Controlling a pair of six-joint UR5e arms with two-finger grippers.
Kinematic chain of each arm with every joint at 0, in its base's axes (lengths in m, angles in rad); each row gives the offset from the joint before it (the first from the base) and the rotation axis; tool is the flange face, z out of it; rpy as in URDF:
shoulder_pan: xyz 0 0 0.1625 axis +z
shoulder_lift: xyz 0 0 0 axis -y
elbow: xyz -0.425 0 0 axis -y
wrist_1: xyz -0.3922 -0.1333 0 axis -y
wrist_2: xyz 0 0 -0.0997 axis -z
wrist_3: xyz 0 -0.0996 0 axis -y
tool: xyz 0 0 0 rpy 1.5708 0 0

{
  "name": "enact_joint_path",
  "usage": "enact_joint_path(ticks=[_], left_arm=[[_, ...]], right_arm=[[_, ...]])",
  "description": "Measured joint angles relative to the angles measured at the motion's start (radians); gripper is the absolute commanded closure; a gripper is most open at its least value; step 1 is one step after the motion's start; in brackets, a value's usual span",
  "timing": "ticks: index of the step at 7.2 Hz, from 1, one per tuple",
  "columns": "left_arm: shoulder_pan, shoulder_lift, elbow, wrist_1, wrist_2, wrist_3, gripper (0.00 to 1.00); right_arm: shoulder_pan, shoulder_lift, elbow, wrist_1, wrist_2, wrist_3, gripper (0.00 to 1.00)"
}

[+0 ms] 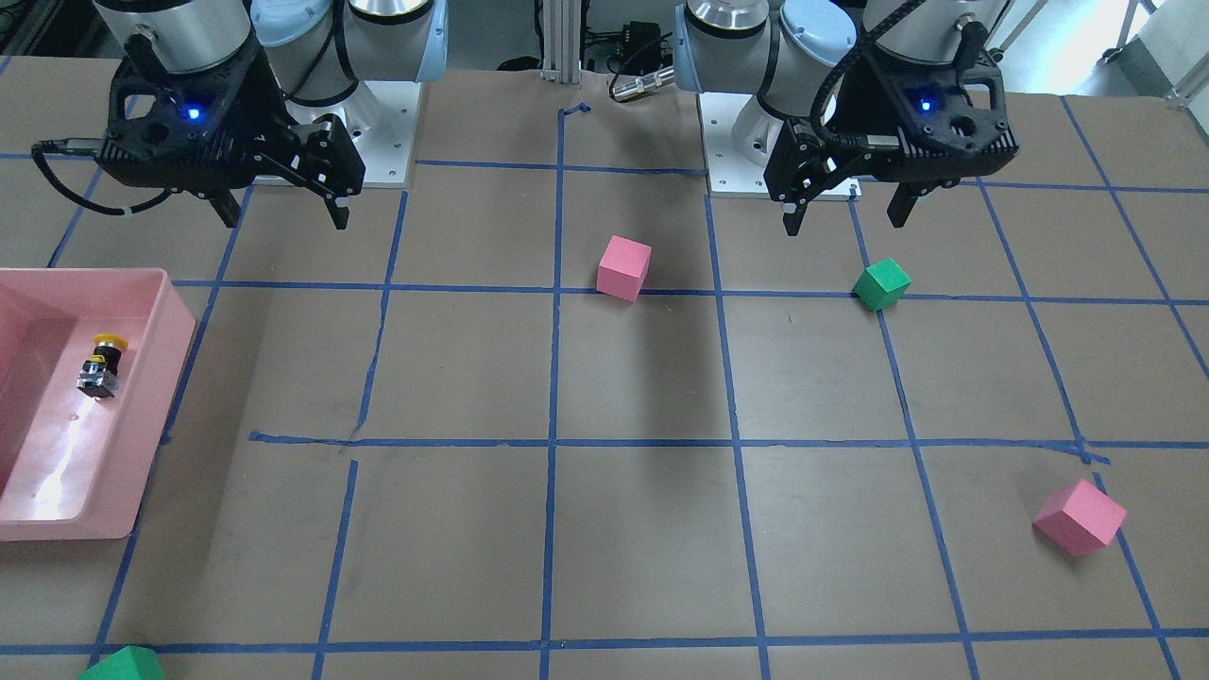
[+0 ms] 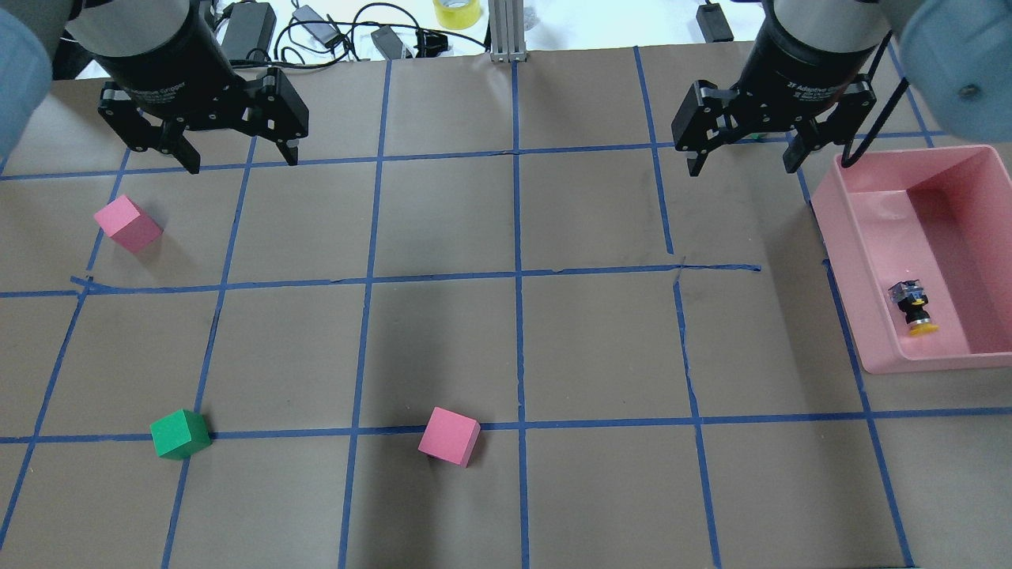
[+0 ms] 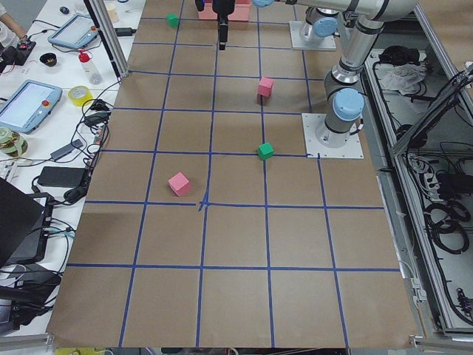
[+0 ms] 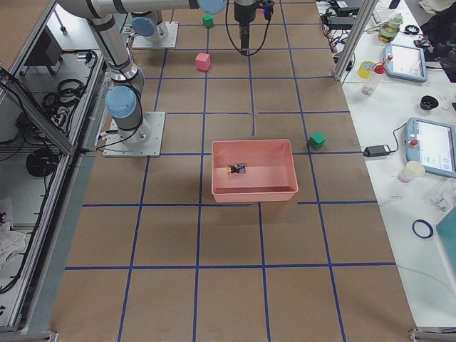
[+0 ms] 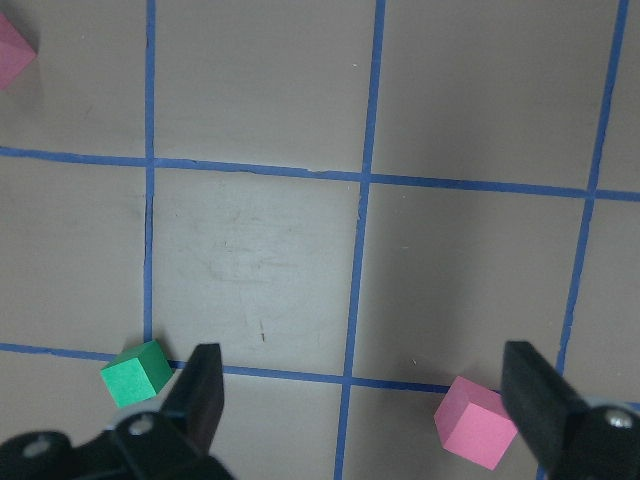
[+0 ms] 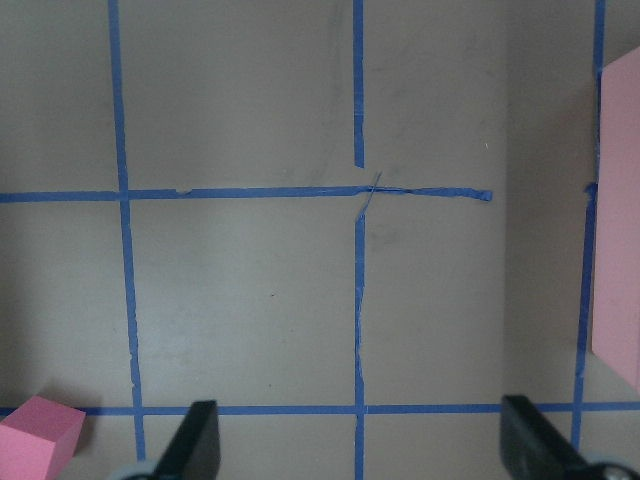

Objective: Align button upright
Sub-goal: 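Move the right gripper over the pink bin above the button switch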

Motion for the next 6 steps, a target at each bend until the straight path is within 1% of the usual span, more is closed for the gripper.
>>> enact_joint_path(ticks=[3,6], left_arm=[[0.001,0.003,-0.003,0.004,-0.054,0.024,0.0],[0.001,0.004,-0.004,0.01,-0.063,0.036,0.0]], right_arm=[[-0.003,0.0,-0.006,0.005,-0.003,0.001,0.0],[-0.018,0.002,-0.007,0.006,-0.004,0.013,0.0]])
